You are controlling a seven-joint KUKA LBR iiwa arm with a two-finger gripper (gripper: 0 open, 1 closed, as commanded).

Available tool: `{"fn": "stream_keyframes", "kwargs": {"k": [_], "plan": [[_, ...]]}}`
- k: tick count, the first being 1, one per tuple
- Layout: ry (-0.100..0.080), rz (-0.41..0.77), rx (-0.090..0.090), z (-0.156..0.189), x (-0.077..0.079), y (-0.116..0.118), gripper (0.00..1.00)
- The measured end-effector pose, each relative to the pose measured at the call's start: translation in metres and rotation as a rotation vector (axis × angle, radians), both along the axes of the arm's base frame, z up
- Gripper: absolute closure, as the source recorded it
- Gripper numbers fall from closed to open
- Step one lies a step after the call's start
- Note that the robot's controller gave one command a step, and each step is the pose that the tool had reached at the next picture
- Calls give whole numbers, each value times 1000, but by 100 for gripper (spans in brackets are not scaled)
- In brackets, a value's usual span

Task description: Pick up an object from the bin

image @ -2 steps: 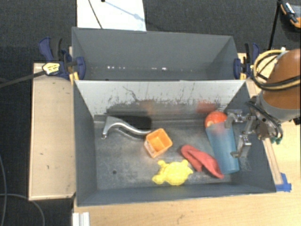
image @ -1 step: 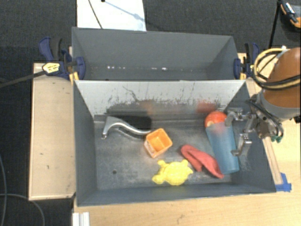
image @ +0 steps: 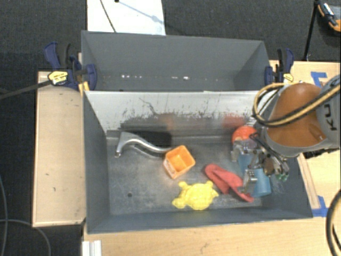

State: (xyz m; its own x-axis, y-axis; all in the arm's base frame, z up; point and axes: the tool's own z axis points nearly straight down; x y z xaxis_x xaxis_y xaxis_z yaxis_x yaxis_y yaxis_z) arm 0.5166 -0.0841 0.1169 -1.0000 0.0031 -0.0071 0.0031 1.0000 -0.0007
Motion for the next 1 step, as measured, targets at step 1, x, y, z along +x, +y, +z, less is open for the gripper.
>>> {"fn": "stream_keyframes", "kwargs": {"k": [1], "plan": [[9, -62, 2, -12, -15, 18, 0]]}}
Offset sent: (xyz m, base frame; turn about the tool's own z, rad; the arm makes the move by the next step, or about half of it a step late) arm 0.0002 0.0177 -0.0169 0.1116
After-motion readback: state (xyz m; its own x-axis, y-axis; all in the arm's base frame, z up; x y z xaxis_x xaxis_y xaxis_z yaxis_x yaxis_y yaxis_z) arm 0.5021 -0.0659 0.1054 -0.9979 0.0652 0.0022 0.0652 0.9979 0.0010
